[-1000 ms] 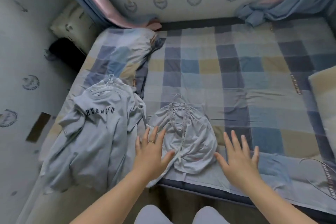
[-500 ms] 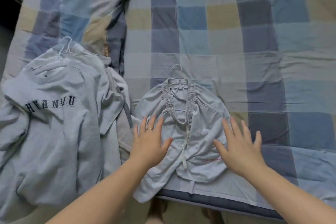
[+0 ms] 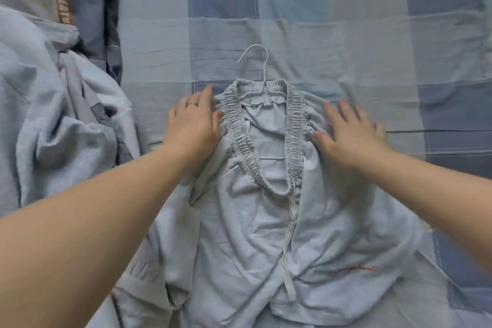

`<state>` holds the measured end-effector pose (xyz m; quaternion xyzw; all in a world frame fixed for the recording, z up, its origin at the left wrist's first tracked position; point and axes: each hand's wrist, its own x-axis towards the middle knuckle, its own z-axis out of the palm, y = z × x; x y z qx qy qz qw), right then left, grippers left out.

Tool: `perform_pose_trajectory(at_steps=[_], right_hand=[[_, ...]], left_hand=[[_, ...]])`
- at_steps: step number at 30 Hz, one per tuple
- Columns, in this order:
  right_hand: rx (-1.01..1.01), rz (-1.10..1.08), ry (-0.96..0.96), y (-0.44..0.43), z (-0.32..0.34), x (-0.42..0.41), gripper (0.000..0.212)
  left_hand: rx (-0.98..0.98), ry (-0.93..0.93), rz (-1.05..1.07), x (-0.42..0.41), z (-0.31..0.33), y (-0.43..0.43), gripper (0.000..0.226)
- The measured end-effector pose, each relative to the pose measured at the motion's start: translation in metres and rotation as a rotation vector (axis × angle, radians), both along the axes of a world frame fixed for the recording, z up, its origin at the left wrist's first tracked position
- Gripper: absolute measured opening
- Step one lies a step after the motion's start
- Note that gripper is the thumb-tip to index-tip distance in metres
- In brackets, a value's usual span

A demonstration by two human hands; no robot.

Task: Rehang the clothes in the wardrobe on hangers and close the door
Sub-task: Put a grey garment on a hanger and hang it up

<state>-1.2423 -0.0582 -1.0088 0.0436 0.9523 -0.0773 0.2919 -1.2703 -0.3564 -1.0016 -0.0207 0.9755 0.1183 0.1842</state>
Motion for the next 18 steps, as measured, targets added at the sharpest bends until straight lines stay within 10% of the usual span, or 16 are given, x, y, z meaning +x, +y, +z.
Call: perform_pose_trajectory(at_steps=[8,18], right_hand=[[-0.042,0.025,-0.003,-0.005,0.004,-0.004,0.064],[-0.323,-0.15,-0.018,0.006,0.107,0.028,0.048]], left_hand=[[0.167,-0.115,0.042,-0.009,0.005,-0.007,0.019],[0.339,0.013,0.066,0.057,0.121,-0.008,0.022]])
